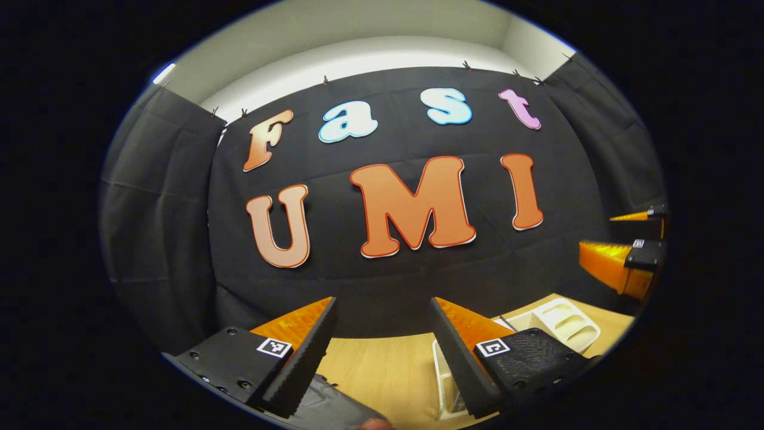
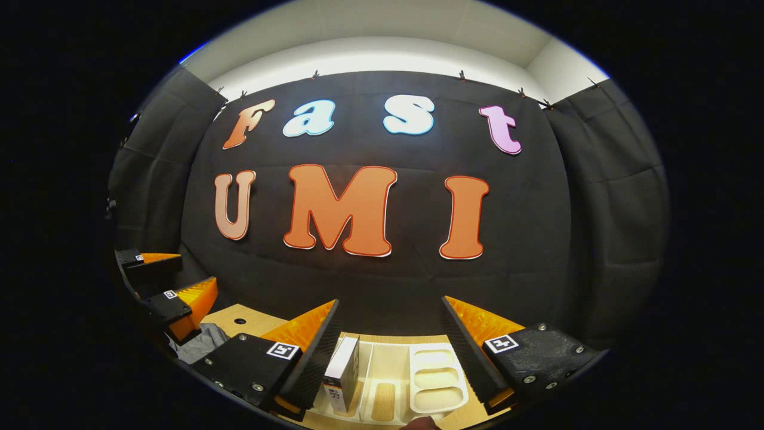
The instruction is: Open the schoolbag, grab two books from the bookshelf and put them into the schoolbag.
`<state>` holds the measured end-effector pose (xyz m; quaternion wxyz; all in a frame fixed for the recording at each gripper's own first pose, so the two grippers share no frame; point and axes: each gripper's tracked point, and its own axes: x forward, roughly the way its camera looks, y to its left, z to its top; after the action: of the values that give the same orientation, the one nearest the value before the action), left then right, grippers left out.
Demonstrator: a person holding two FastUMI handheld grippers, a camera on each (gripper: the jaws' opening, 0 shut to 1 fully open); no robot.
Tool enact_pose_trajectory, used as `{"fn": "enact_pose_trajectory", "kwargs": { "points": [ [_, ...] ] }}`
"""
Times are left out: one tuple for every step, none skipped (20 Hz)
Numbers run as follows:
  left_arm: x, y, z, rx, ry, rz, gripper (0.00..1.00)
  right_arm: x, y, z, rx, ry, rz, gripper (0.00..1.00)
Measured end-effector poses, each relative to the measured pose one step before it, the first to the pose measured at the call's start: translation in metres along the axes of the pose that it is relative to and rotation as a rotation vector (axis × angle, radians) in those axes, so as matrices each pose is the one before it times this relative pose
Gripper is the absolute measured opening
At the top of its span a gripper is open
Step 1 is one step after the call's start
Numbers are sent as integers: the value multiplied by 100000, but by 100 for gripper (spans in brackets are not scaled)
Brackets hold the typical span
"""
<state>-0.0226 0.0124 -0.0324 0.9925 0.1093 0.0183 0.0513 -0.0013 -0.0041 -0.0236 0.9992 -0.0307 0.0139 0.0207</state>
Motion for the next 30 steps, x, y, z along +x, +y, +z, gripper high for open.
{"fn": "enact_pose_trajectory", "kwargs": {
  "points": [
    [-213,177,-1178,3501,2187,573,96,12,-146,-407,-60,647,242,97],
    [-289,-168,-1595,3089,2558,-243,96,189,-308,-355,-169,520,27,97],
    [-114,-478,-1508,3385,3019,-1930,97,37,-204,-368,-158,654,51,97],
    [48,-481,-2076,3531,2937,-1168,100,75,-121,-440,-46,512,413,97],
    [7,58,-2005,4787,4579,840,95,100,-103,-244,-172,125,471,97],
    [-149,325,-2202,4473,4355,1651,95,88,-129,-328,-501,180,424,97],
    [181,78,-1766,3677,3737,403,95,88,-206,-358,-748,304,550,97],
    [47,-10,-1999,3208,3433,684,95,53,-180,-329,-737,324,357,97],
    [196,-239,-1577,3177,2772,193,95,89,-133,-265,-636,381,314,97],
    [119,-743,-2513,1957,4545,-431,95,37,-345,-297,-296,326,-86,97],
    [-96,-842,-2608,-864,6007,-1018,95,94,-336,-383,560,564,-265,97],
    [356,-801,-2244,510,3664,-626,95,34,-86,-42,1268,-35,-89,97],
    [633,-193,-2036,2352,4120,418,96,155,21,-55,939,112,233,97],
    [164,-237,-1256,2820,1846,316,95,9,-19,-179,318,373,72,97],
    [-223,-149,-1300,2658,2128,211,96,-17,-68,-82,-51,-97,131,97],
    [65,-266,-1059,2004,1209,-71,96,30,92,20,-379,-89,439,97],
    [-470,-439,-1198,2335,1919,-717,96,31,120,-72,-554,56,289,97],
    [-29,-666,-1158,2978,2268,-1186,95,-34,-41,-43,-340,261,84,97],
    [113,-463,-1192,3128,2013,-732,95,-68,-24,-25,507,49,326,97],
    [112,-201,-915,2837,1855,320,95,-39,63,257,580,-593,146,97],
    [28,-1,-1036,2550,1780,385,95,-64,-107,54,-71,-308,-369,97],
    [213,2,-651,2551,1213,1107,95,1,-205,-15,-325,-115,-527,97],
    [208,64,-858,2756,873,1044,95,-14,-136,-152,-305,264,-273,97],
    [204,-151,-308,2750,380,183,95,-100,-152,-74,113,336,-246,97],
    [93,-313,-671,3290,1508,-529,95,120,-94,-55,295,404,-331,97],
    [116,-271,-136,2901,-325,-239,95,35,-149,66,428,4,-321,97],
    [-32,47,-395,2503,684,890,96,30,-168,88,167,-127,-498,97],
    [-87,245,-413,941,826,872,95,22,-61,41,61,-104,-222,97],
    [229,80,-670,-37,1835,757,95,90,-35,-163,1,403,-75,97],
    [201,190,-635,21,2555,554,93,65,12,-275,536,873,514,97]
  ]
}}
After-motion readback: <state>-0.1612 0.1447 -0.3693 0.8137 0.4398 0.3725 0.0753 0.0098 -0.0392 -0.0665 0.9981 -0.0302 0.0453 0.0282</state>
